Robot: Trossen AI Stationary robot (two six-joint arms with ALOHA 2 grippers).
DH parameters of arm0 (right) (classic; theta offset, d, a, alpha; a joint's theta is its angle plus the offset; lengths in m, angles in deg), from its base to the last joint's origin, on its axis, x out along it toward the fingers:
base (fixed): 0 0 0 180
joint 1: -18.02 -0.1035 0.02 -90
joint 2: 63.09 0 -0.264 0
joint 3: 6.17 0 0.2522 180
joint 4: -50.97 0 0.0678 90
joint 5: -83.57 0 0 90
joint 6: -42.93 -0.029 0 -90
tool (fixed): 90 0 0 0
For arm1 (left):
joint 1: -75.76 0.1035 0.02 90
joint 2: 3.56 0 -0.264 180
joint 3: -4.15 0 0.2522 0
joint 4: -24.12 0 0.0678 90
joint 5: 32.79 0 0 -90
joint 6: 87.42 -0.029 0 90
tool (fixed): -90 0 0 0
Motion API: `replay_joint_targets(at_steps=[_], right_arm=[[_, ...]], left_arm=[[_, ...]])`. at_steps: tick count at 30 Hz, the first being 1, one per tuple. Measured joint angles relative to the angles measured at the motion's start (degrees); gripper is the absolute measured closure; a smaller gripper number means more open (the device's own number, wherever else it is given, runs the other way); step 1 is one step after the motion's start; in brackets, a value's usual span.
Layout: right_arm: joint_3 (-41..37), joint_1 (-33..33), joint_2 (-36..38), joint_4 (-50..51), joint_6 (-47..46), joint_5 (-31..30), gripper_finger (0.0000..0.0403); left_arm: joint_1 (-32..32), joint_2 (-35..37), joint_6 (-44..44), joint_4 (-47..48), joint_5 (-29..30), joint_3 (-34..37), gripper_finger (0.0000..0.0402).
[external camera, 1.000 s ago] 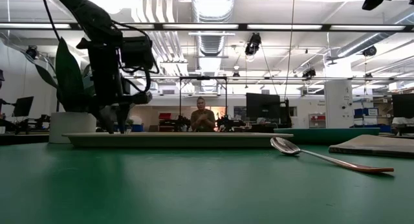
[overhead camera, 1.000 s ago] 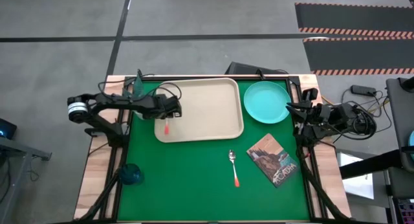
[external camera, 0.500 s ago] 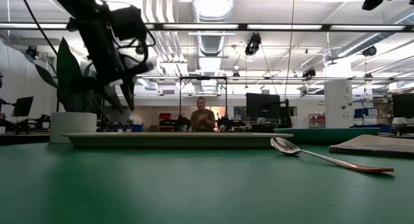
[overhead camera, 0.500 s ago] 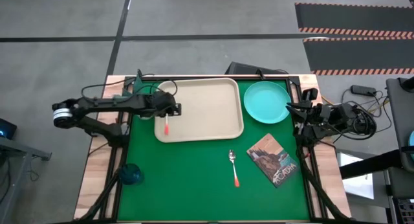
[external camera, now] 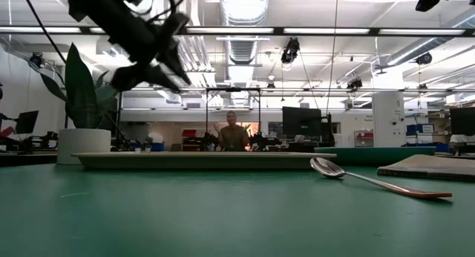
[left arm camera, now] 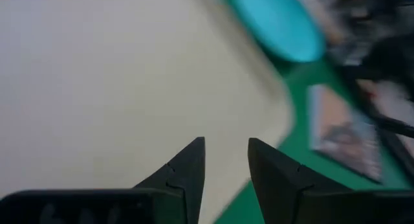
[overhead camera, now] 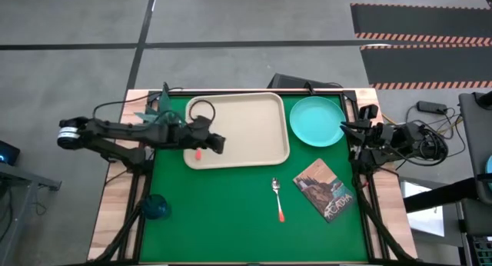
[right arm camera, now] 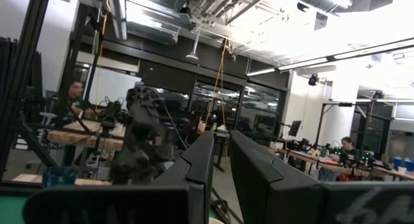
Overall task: Pick and place plate/cup/fork/spoon on tray
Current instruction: Put the blue cup on the white tray
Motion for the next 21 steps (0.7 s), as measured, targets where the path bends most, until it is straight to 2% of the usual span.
replay_joint_targets(at_steps=[4,10,15,21], right_arm=[[0.07,0.01,0.00,-0.62,-0.46,0.02,0.0360],[0.09,0.01,-1.09,-1.59,-2.28,-0.47,0.0360],[0.11,0.03,-2.92,-0.68,-1.56,-7.52,0.0360],[0.09,0.01,-3.02,2.03,0.97,-3.21,0.0360]], left_arm=[[-2.59,-1.16,-9.43,-11.70,-0.03,-0.04,0.0299],[-3.44,-1.19,-21.75,-24.29,0.08,0.06,0.0299],[-3.31,-1.12,-31.44,-33.80,3.35,0.07,0.0299],[-3.35,-0.31,-35.87,-36.01,3.35,0.55,0.0299]])
